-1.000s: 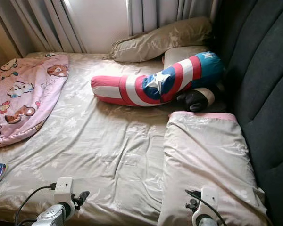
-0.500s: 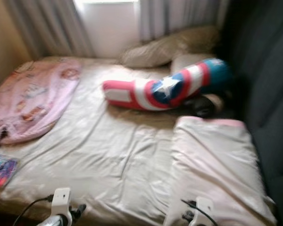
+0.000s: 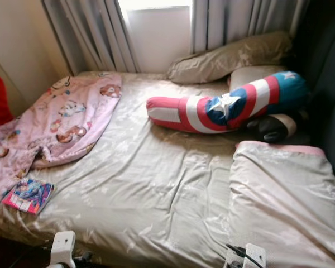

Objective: Clean up the room

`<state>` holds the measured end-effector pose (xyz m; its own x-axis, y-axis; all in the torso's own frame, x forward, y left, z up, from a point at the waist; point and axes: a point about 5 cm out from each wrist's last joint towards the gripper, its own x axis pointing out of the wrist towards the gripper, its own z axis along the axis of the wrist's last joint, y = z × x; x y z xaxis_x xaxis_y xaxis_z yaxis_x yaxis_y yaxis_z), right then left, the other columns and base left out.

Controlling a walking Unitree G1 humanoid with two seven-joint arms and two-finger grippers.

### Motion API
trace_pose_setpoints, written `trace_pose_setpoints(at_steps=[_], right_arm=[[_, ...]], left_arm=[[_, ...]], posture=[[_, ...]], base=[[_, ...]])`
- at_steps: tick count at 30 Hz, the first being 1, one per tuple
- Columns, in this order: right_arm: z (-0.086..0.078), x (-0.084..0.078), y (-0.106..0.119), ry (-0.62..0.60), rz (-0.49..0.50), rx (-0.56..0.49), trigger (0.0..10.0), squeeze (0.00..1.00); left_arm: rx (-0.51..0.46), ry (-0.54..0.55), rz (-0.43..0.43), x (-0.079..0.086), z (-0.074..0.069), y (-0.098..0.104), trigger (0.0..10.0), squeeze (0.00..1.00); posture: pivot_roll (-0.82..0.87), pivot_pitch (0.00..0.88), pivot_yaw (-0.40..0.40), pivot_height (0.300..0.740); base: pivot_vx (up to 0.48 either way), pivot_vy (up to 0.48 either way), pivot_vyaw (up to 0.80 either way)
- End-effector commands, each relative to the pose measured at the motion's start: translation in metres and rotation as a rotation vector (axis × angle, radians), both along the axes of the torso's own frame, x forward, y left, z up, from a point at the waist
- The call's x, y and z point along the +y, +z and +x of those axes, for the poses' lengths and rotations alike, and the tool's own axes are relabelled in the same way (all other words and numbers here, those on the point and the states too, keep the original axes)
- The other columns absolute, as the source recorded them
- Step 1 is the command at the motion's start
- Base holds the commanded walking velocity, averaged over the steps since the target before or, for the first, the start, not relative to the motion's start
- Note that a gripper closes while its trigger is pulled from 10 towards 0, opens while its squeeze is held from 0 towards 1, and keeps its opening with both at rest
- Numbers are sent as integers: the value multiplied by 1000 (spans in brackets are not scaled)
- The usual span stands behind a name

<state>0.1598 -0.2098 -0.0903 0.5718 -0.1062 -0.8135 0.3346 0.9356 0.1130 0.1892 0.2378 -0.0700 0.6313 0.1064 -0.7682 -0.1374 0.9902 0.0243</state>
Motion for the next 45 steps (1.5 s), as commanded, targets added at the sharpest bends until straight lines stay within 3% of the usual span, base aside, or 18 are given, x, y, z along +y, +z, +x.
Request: trace_pose_setpoints(at_steps=[1, 8, 12, 16, 25, 31, 37, 45], right_arm=[[4, 3, 1, -10, 15, -12, 10000, 0], [9, 28, -1, 8, 33, -5, 10000, 0], [9, 31, -1, 5, 37, -3, 10000, 0], [9, 31, -1, 4, 37, -2, 10000, 0], [2, 7, 0, -17, 19, -12, 10000, 0], [-1, 2, -1, -23, 17, -11, 10000, 0], [0, 2, 0, -25, 4, -6, 10000, 0], [7, 13, 1, -11, 16, -14, 10000, 0]], left_arm=[[11, 16, 5, 5, -1, 0, 10000, 0], [1, 30, 1, 5, 2, 2, 10000, 0], [-8, 26, -4, 2, 6, 3, 10000, 0], [-16, 22, -10, -2, 9, 4, 10000, 0], [-34, 17, -21, -11, 14, 4, 10000, 0], [-41, 17, -22, -10, 16, 5, 10000, 0], [-46, 15, -23, -10, 17, 6, 10000, 0], [-49, 18, -25, -11, 18, 6, 10000, 0]], posture=[[40, 0, 58, 740], [41, 0, 48, 740], [41, 0, 45, 740], [40, 0, 43, 740], [44, 0, 41, 740], [44, 0, 41, 740], [44, 0, 41, 740], [45, 0, 37, 740]], base=[[0, 364, 0], [0, 480, 0], [0, 480, 0], [0, 480, 0], [0, 480, 0], [0, 480, 0], [0, 480, 0], [0, 480, 0]])
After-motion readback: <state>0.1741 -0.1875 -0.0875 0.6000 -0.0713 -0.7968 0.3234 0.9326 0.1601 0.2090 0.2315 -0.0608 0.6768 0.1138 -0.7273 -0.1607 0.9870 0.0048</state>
